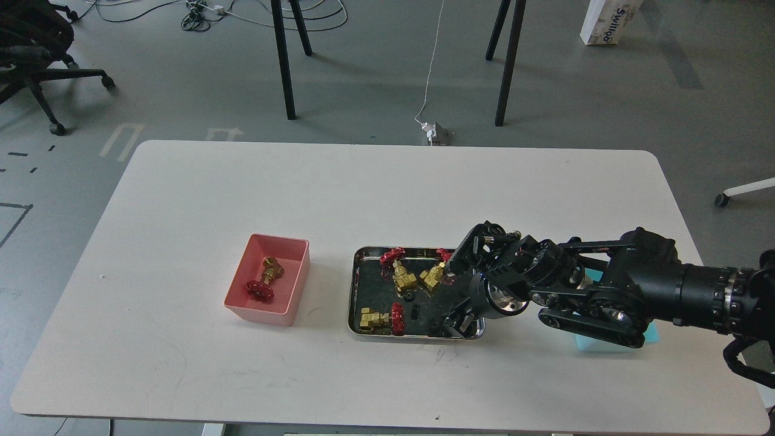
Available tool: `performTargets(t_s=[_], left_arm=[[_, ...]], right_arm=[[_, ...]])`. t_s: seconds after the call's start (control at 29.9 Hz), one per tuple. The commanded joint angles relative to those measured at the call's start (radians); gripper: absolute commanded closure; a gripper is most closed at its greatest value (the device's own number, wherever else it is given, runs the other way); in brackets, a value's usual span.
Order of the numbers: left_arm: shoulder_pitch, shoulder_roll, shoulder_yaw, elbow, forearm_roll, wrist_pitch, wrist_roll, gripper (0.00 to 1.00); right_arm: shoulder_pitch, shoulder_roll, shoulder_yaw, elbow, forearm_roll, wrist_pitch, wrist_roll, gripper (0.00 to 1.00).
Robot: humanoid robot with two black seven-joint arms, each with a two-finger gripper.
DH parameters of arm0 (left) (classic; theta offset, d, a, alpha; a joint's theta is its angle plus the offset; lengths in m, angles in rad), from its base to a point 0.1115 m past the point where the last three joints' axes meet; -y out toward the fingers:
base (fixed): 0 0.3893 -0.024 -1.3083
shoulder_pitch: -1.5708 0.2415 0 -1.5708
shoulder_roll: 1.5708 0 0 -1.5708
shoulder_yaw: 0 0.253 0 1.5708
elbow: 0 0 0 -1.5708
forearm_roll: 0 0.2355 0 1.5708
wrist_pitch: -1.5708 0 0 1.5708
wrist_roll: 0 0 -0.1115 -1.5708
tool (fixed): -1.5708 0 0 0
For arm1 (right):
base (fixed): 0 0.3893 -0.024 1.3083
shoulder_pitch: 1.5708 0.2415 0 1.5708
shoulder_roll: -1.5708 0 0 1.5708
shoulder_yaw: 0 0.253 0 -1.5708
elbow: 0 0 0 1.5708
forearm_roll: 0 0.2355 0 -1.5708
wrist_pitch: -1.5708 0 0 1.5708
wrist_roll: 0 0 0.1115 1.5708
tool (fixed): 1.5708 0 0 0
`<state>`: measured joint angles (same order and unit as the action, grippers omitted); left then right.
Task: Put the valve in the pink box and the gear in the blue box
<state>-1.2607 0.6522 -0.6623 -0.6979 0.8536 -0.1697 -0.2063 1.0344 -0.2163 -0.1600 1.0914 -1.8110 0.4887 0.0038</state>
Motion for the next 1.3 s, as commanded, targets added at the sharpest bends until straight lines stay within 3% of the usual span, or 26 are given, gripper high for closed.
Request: performTargets(t_s=[0.0,0.37,0.47,0.84,1.0,1.27], left_arm=[[0.0,0.0,0.0,0.0,-0.001,0.001,-0.001,0.19],[-0.016,0.0,0.001,0.021,-0.001,-0.002,-0.001,0.19],[-0.016,0.0,0.001,0.021,-0.001,-0.004,-0.001,0.19],[-0.016,0.003,0.001,0.021,-0.001,-0.004,0.001,0.19],[-0.016,0.001,0.001,0.021,-0.001,-0.002,0.002,0.19],[-0.016,-0.002,0.001,0.021,0.001,-0.001,0.005,0.19]], right_arm=[[-0.005,0.018,0.0,-0.008,-0.001,0.0,-0.007,0.51],[0.015,0.034,0.0,-0.005,0.001,0.0,-0.015,0.87],[0.029,0.032,0.004,0.002,0.004,0.0,-0.024,0.93],[0.085,-0.06,0.049,0.117,0.018,0.0,-0.033,0.97],[0.095,-0.236,0.109,0.232,0.019,0.0,-0.038,0.97],[0.058,-0.664,0.152,0.418,0.045,0.0,-0.033,0.97]])
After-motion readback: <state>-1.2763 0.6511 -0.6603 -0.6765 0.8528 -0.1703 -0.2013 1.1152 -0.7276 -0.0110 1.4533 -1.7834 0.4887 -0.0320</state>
